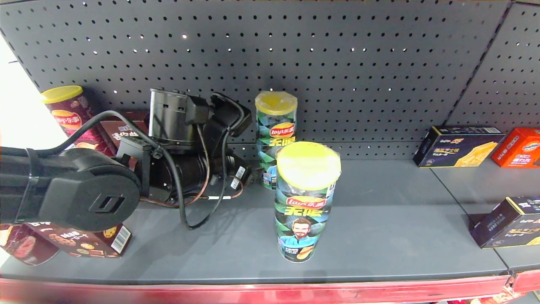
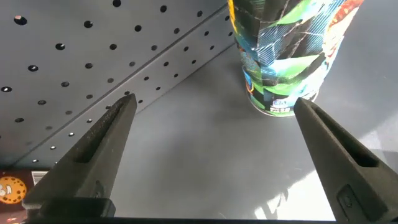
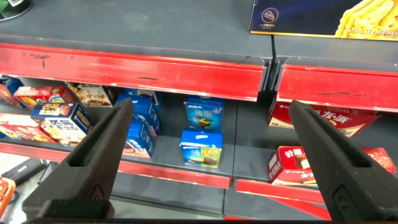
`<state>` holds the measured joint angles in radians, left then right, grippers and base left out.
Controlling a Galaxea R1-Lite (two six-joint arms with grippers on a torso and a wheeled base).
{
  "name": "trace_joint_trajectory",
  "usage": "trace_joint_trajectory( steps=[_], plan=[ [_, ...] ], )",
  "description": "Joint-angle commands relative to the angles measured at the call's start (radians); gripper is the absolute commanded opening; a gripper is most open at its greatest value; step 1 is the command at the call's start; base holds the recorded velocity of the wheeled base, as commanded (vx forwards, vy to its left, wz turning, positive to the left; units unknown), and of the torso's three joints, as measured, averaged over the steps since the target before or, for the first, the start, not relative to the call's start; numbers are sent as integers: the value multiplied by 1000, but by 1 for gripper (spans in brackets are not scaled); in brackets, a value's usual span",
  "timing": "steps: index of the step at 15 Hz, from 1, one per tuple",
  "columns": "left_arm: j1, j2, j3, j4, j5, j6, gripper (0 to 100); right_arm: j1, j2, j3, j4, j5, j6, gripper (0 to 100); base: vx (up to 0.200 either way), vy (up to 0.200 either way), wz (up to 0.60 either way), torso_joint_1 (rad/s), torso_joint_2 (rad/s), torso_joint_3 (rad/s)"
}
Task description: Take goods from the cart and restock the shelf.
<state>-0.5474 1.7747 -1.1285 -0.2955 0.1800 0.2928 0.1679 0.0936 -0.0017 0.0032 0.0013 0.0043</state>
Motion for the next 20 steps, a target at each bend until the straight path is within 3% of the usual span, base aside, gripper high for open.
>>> trace_joint_trajectory(
  steps=[1,5,17,20],
  plan=[
    [1,9,-4,-1,1,0,100,1,1,0,0,0,0,100,0,0,0,0,0,0],
    [0,14,0,-2,1,-26,100,1,1,0,0,0,0,100,0,0,0,0,0,0],
    [6,17,15,-48,9,-30,100,1,1,0,0,0,0,100,0,0,0,0,0,0],
    [7,22,15,-51,10,-52,100,1,1,0,0,0,0,100,0,0,0,0,0,0]
  ],
)
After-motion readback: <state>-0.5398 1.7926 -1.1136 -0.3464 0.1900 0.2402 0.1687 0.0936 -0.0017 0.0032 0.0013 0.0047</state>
